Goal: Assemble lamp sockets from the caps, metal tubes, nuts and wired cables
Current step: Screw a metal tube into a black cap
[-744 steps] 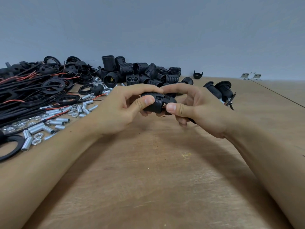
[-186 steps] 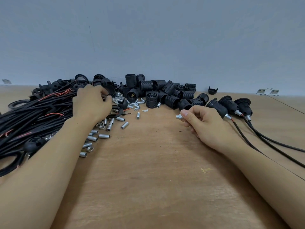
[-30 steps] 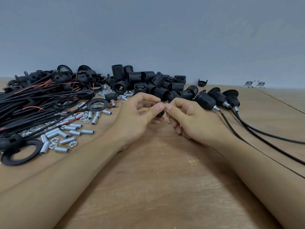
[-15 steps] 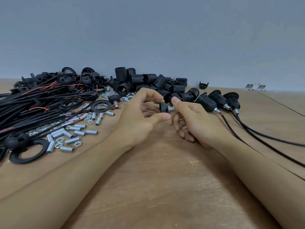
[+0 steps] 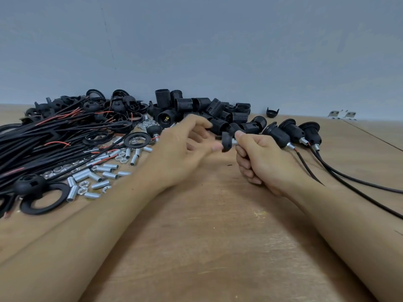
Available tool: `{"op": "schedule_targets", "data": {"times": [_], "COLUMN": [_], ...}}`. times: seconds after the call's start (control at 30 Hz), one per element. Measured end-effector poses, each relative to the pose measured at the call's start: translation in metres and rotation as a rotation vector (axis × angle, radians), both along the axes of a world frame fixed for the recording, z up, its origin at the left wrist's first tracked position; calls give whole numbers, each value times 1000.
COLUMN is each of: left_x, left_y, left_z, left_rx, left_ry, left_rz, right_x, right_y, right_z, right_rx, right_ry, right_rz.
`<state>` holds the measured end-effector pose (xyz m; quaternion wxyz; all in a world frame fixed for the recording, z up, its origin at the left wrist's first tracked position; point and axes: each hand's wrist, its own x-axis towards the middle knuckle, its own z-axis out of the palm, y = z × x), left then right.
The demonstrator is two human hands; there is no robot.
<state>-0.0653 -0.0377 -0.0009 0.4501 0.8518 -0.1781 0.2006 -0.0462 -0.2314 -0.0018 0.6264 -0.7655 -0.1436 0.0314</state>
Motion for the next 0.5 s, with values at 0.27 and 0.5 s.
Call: {"op": "schedule_targets", "data": {"times": [0.27, 0.5], "left_x": [24, 33], "left_y": [108, 118], "left_z": [11, 2], "left_rx": [654, 502], "left_ry": [316, 292], "left_rz": [997, 887], "right_x": [-1, -3], "right_y": [1, -2], "right_z": [0, 3], "right_rx": [-48, -72], "right_ry": [20, 39], "right_rz": [-31, -15]}}
